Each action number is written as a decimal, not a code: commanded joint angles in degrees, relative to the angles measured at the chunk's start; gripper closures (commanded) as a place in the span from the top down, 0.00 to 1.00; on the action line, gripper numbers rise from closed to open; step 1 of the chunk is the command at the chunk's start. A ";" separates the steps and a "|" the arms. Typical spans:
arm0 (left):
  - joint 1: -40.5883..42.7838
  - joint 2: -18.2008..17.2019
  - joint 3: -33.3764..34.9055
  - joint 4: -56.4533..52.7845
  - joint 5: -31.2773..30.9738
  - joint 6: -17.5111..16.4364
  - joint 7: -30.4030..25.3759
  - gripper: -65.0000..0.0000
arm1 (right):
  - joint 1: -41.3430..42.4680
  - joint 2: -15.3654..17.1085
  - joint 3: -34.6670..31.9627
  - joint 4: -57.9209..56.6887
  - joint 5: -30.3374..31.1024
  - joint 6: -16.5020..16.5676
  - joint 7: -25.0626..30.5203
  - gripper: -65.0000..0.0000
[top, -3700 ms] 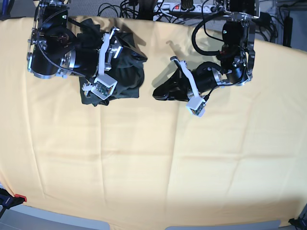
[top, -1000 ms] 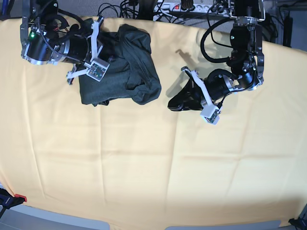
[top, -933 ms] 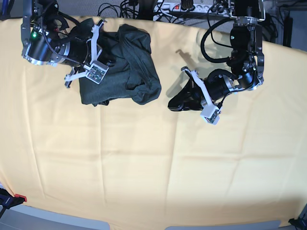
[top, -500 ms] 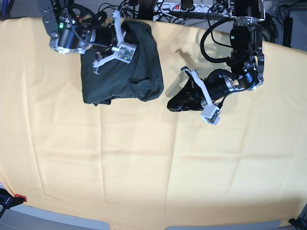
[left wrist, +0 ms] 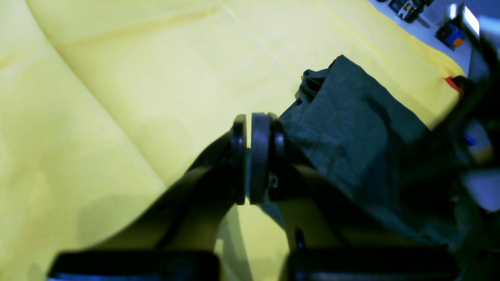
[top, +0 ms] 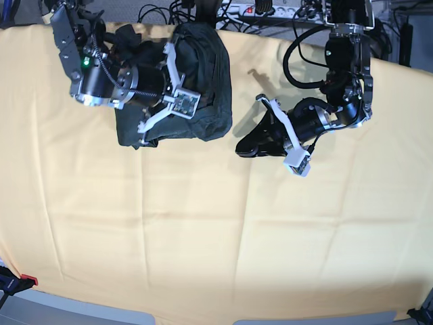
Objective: Fold the T-shirt properly
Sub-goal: 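Press and tuck the folded bundle's edges with the right gripper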
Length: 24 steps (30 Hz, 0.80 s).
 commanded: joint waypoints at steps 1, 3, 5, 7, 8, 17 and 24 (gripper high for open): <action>-0.98 -0.83 -0.17 1.09 -1.53 -0.49 -1.49 0.07 | 1.05 0.33 1.42 0.96 -0.94 0.03 1.33 0.00; -0.96 -1.57 -0.17 1.09 -1.53 -0.49 -1.46 0.07 | 0.96 0.33 3.56 0.85 -3.34 0.03 3.23 0.00; -0.96 -2.05 -0.17 1.09 -1.55 -0.49 -1.46 0.07 | 0.63 0.33 4.42 0.20 -3.67 0.03 4.50 0.00; -0.96 -2.16 -0.17 1.09 -1.55 -0.49 -1.49 0.07 | 0.68 0.33 4.37 -1.55 -3.69 0.03 4.57 0.00; -0.94 -2.19 -0.17 1.09 -1.51 -0.49 -1.40 0.07 | 0.68 0.33 4.37 -2.71 -3.69 0.03 4.61 0.00; -0.96 -2.16 -0.17 1.09 -1.60 -0.49 -1.07 0.07 | 0.68 0.15 3.98 -9.75 -2.67 0.03 5.03 0.00; -0.94 -2.19 -0.17 1.09 -1.97 -0.49 -1.05 0.07 | 1.03 0.15 -3.15 -9.75 -7.65 0.03 9.49 0.00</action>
